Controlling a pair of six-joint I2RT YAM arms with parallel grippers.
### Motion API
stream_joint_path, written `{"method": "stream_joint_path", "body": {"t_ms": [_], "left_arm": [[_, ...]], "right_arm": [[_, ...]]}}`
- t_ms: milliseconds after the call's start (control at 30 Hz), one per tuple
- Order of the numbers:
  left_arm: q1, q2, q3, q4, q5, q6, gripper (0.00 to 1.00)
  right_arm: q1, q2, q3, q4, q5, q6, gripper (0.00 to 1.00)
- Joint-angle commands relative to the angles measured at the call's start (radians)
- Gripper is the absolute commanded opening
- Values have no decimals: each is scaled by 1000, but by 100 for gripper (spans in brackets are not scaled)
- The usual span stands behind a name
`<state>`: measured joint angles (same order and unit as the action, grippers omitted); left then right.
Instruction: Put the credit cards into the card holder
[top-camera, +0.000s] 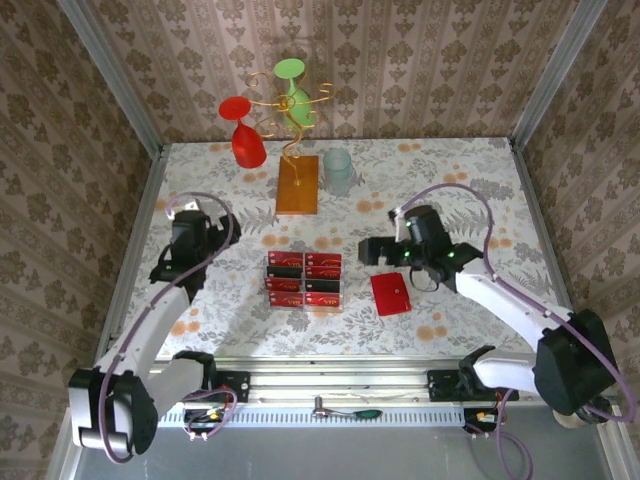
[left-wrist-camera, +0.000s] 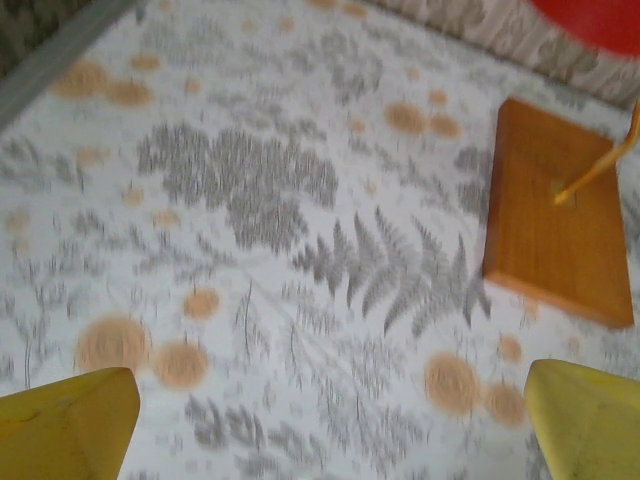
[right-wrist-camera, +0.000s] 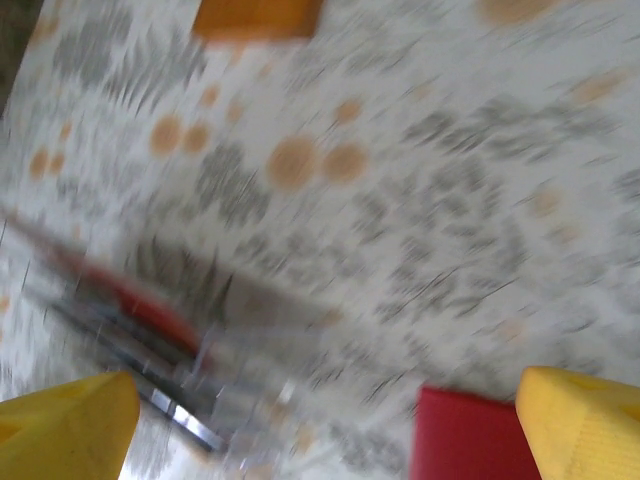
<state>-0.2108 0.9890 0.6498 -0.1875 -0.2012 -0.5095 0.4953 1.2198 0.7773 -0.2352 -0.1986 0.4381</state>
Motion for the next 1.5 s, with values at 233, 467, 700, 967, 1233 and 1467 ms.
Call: {"method": "stream_joint_path", "body": {"t_ms": [233,467,700,967,1233,1467], "left_arm": [[-163,-18,-132,-212,-176,-242,100],[-223,30,-160,-187,-187,-279,100],[-239,75,-160,-153,-193,-276,100],[-287,161,-142,-91,-180,-259,100],[-334,270,-86,-34,-190,-249,100],[-370,385,-5,6,-207,-233,100]], "right_arm": [[345,47,-35,-151,281,-37,96],[450,209,28,-166,371,-62,95],[480,314,99,-189,483,-117,95],[479,380,139,-197,591,-157,96],[429,435,172,-196,649,-193,97],[314,451,195,-169,635,-226,97]]}}
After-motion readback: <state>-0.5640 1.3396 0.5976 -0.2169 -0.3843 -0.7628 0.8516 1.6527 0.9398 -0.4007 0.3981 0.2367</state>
